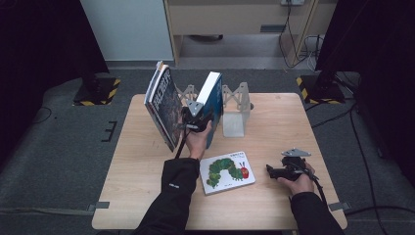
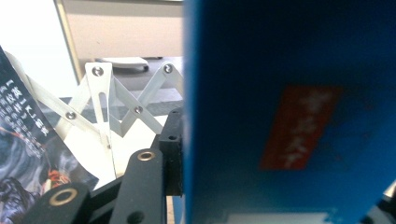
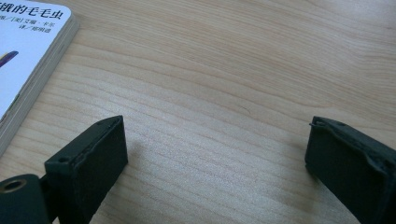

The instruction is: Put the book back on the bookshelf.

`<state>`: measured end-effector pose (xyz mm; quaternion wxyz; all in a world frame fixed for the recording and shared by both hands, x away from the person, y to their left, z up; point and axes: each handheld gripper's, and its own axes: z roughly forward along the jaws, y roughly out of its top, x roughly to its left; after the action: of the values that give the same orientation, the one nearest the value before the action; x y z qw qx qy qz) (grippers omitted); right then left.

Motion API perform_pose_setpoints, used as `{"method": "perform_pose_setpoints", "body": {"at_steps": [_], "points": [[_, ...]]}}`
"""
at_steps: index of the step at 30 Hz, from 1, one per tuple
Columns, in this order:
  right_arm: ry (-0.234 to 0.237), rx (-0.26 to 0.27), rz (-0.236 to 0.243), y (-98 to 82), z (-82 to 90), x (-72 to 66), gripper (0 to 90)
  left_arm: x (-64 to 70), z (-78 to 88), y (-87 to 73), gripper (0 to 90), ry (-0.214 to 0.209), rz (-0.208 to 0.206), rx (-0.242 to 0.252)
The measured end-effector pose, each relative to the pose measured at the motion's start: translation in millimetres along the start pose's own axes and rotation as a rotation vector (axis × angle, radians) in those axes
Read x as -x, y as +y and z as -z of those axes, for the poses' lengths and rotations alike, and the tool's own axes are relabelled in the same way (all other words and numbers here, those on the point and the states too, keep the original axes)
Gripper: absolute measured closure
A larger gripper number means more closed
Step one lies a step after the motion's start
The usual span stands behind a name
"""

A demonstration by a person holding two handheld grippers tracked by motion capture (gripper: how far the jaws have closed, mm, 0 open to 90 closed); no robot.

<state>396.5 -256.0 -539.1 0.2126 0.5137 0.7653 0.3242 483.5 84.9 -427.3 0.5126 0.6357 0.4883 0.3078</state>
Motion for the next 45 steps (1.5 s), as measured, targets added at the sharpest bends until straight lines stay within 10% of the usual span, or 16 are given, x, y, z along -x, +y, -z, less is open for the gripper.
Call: {"method": "perform_pose_setpoints", "body": {"at_steps": [10, 28, 45], "points": [[0.000, -0.002, 0.000, 0.0, 0.2, -0.2, 6.0, -8.0, 41.2, -3.9, 54.7, -0.094, 0.015, 0.015], [0.000, -0.002, 0.002, 0.1, 0.2, 0.1, 6.0, -1.6, 21.3, 5.0, 57.2, -0.044, 0.033, 0.014], [0.000, -0.001, 0.003, 0.1, 0.2, 0.1, 6.0, 3.1, 26.1, 2.8, 53.8, -0.166, -0.001, -0.009]]}}
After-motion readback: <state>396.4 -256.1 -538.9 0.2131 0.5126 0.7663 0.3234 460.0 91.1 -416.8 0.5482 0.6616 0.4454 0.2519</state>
